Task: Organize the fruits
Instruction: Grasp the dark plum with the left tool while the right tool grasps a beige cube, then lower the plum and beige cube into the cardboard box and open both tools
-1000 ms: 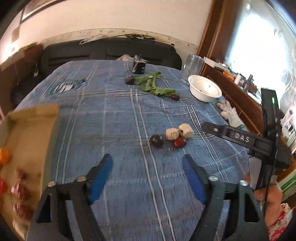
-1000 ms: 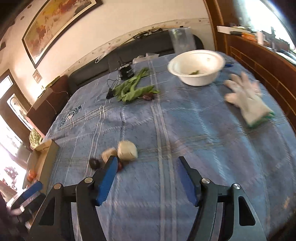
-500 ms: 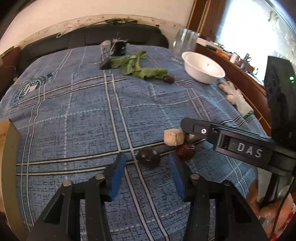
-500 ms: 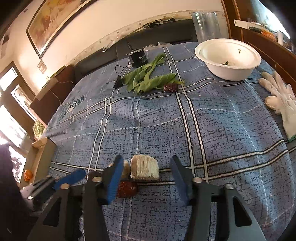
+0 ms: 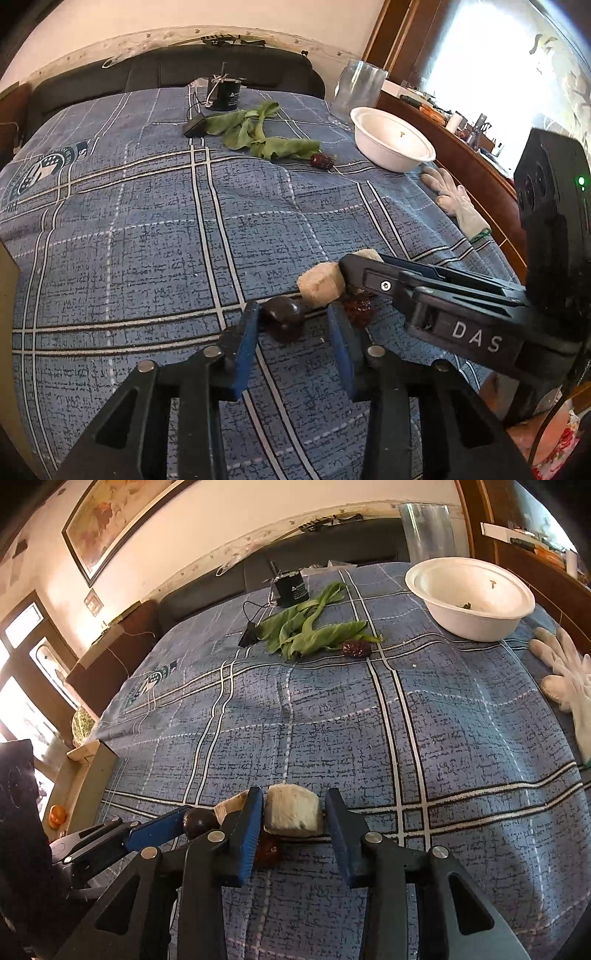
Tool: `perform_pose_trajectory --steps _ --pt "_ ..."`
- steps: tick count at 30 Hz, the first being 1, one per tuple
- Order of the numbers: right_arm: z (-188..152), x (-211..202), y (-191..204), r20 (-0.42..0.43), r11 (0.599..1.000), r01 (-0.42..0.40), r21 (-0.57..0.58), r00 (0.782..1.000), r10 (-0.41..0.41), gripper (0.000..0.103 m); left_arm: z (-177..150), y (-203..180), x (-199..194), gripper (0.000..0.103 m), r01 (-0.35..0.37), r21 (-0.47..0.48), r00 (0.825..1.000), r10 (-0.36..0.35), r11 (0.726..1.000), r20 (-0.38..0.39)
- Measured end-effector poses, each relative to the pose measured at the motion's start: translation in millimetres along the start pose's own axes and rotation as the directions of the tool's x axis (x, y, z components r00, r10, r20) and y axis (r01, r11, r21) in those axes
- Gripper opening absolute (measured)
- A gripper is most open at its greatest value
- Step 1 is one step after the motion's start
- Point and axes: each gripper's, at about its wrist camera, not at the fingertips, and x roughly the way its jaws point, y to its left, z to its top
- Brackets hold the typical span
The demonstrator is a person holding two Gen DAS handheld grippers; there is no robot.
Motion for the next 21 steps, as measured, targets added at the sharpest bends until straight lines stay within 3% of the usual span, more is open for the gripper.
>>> perform_pose_trajectory --steps 1,15,21 --pt "0 0 -1 0.001 1.000 -0.003 0.008 1.000 0.003 0.035 -1 1 0 0.020 0.004 -0.006 1.000 -0.004 1.000 -0.004" --pt "-3 -24 3 0.076 1.000 0.009 0.008 0.997 -0.009 0.035 -6 6 -18 0.020 0.002 -0.049 0.999 0.001 0.999 0.053" --pt "-10 -45 28 0.100 1.000 -0.017 -0.014 0.995 0.018 0.035 -20 11 -75 0.020 -0.010 -0.098 0.991 0.023 0.995 0.130"
